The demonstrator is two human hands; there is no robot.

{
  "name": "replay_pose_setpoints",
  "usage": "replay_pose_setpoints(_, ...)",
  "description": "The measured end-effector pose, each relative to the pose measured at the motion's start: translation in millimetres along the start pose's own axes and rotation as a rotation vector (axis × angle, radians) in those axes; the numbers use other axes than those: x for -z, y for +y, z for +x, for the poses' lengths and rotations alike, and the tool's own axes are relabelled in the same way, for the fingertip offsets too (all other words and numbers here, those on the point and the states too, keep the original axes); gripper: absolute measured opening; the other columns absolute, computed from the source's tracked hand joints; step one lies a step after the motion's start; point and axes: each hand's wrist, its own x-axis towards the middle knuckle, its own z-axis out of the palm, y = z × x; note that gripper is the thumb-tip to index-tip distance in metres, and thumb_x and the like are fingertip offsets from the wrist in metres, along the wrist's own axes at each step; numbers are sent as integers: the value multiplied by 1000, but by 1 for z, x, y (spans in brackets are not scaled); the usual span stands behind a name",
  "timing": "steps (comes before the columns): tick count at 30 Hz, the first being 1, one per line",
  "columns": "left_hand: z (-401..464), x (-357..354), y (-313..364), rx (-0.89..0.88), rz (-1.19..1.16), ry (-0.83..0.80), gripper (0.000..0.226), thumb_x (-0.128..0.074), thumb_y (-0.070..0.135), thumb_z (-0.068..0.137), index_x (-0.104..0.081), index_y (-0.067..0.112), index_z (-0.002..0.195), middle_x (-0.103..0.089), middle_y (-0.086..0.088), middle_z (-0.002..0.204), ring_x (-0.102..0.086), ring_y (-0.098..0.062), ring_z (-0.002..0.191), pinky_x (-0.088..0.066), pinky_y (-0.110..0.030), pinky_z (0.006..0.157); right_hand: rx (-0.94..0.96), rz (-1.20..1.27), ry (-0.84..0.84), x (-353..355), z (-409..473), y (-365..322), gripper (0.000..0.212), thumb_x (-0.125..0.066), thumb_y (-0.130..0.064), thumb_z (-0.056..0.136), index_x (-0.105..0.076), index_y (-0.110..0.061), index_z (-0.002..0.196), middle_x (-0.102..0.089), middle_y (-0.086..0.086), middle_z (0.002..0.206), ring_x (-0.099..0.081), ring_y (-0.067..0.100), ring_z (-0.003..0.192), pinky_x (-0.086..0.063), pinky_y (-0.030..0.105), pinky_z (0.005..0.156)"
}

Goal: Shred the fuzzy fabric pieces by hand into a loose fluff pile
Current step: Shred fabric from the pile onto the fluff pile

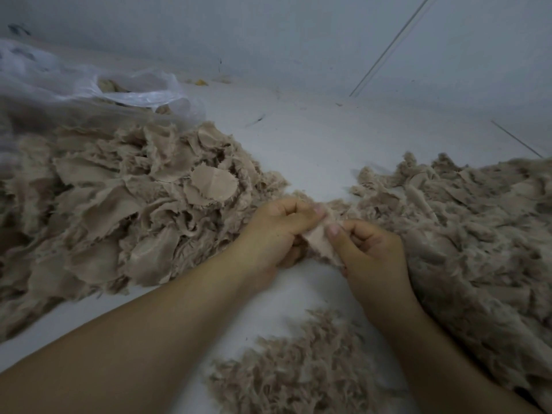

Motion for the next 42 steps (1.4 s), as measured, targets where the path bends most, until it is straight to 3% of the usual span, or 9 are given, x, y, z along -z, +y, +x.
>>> replay_pose_setpoints(4,2,-2,-1,-71,-19,128,25,-62,9,92,-63,14,67,-56,-7,55,-48,-15,44,-41,-21,45,9,-44,-27,2,-1,1,29,-61,-11,96,-69,-3,70,-45,13,47,-38,11,44,-31,21,42)
replay_pose_setpoints(8,5,12,4,-148,-14,241,25,-52,9,98,-53,8,73,-28,2,41,-19,-10,34,-12,-20,44,-61,45,60,4,3,4,36,-59,-15,98,-67,-4,65,-46,8,50,-36,11,43,-32,21,44)
replay_pose_setpoints(13,-10,9,17,255,457,-482,58,-64,49,87,-64,-9,81,-66,-19,59,-56,-20,35,-15,-17,35,-39,138,58,2,1,-1,42,-60,-15,97,-66,-17,56,-53,-2,47,-46,10,46,-42,23,47)
replay_pose_setpoints(18,-10,-1,8,224,447,-280,41,-68,37,88,-70,-4,82,-70,-24,73,-61,-19,40,-20,-19,36,-39,192,31,3,-2,-5,39,-60,-18,96,-60,5,65,-52,31,56,-52,22,49,-45,28,48)
replay_pose_setpoints(24,-6,22,20,289,376,-556,21,-70,16,84,-67,-1,72,-64,-16,56,-58,-21,40,-40,-28,45,-16,36,150,2,0,-6,37,-61,-12,96,-63,-11,59,-47,0,47,-42,9,46,-37,21,47)
replay_pose_setpoints(27,-8,29,27,318,463,-745,18,-65,11,89,-70,-5,83,-70,-18,71,-61,-14,42,-24,-28,37,-23,68,195,3,2,-5,37,-62,-11,95,-63,-16,59,-46,-11,45,-39,3,44,-34,16,45)
replay_pose_setpoints(32,0,15,14,369,241,-356,48,-64,50,85,-67,1,87,-69,-25,76,-67,-25,47,-16,-13,32,47,98,71,1,-2,-5,33,-62,-6,94,-76,-23,70,-58,-15,49,-53,-3,46,-42,10,49)
replay_pose_setpoints(39,2,12,7,111,-16,-60,29,-53,19,96,-60,5,73,-47,-7,45,-34,-14,23,-11,-14,34,-15,118,142,0,1,-3,39,-60,-10,96,-76,-26,64,-52,-10,46,-44,1,44,-41,19,45)
replay_pose_setpoints(42,7,15,22,-133,-268,154,27,-48,21,100,-59,10,78,-66,-8,63,-52,-16,36,-30,-17,33,-54,114,157,1,3,-1,38,-56,-13,99,-76,-22,68,-53,-4,54,-42,6,47,-38,17,47)
